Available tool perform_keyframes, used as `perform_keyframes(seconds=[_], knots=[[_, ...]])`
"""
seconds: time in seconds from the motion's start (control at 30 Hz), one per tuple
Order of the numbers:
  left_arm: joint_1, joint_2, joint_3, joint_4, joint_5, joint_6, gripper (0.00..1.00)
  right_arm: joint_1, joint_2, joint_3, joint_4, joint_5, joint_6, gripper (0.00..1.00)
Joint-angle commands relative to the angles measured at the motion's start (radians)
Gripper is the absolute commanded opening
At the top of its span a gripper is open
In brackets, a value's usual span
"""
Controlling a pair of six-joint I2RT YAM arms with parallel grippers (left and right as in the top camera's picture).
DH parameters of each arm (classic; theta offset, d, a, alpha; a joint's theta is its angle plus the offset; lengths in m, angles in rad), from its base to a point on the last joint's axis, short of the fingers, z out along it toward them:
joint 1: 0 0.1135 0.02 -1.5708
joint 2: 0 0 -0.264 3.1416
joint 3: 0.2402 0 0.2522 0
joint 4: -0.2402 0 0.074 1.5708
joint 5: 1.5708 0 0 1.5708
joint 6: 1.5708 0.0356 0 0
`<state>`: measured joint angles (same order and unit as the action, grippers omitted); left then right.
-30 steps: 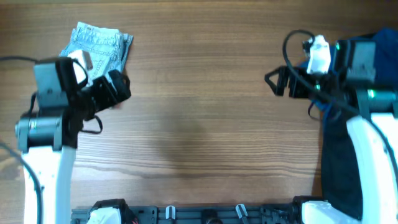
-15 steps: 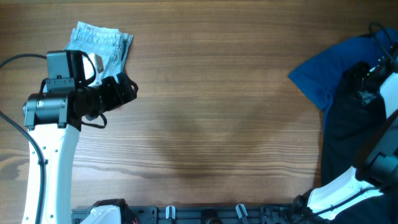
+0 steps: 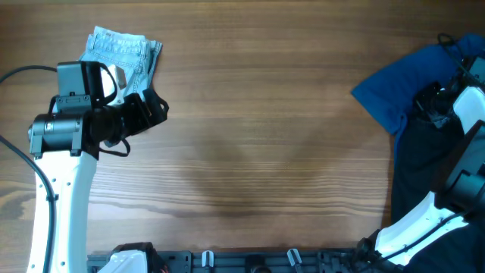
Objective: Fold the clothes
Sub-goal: 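Reach the right gripper to the dark shorts and grasp their waistband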
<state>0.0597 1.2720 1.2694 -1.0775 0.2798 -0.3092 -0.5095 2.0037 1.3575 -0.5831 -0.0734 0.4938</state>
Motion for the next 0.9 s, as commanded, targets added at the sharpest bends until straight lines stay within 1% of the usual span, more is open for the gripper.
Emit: perform_keyframes(seconds=[0.0,0.1,0.23,0.3,0.37,0.43,0.5,0.53,0.63,0.73,0.87], knots=[[-0.004,0.004,0.014,-0.002,0.016,0.016,0.98,0.008,-0.091,0.019,-0.014,0.013,0.003,0.04],[-0.004,0.004,0.014,-0.002,0.016,0.016,0.98,0.008,-0.237,0.019,-0.006,-0.08,-0.023,0.04],[-0.003,0.003,0.014,0.006,0.016,0.016,0.98,0.025,-0.459,0.019,-0.014,-0.208,-0.024,0.04],[-0.004,0.003,0.015,0.019,0.036,0.016,0.99,0.062,-0.529,0.019,-0.038,-0.229,-0.023,0.04],[-0.003,-0.002,0.015,0.033,0.066,0.016,1.0,0.143,-0.568,0.019,-0.06,-0.235,-0.024,0.04],[-0.003,-0.011,0.015,0.034,0.068,0.017,0.99,0.233,-0.57,0.019,-0.062,-0.253,-0.023,0.04],[-0.003,-0.029,0.015,0.035,0.068,0.017,1.0,0.355,-0.554,0.019,-0.055,-0.254,-0.023,0.04],[-0.003,-0.049,0.015,0.037,0.068,0.017,1.0,0.475,-0.528,0.019,-0.03,-0.254,-0.019,0.04],[-0.002,-0.092,0.016,0.041,0.065,0.017,1.0,0.661,-0.47,0.019,0.035,-0.254,0.007,0.04],[-0.001,-0.151,0.016,0.046,-0.003,0.017,1.0,0.86,-0.378,0.019,0.109,-0.25,0.007,0.04],[-0.001,-0.208,0.016,0.048,-0.063,0.018,1.0,1.043,-0.27,0.019,0.154,-0.25,-0.001,0.05]])
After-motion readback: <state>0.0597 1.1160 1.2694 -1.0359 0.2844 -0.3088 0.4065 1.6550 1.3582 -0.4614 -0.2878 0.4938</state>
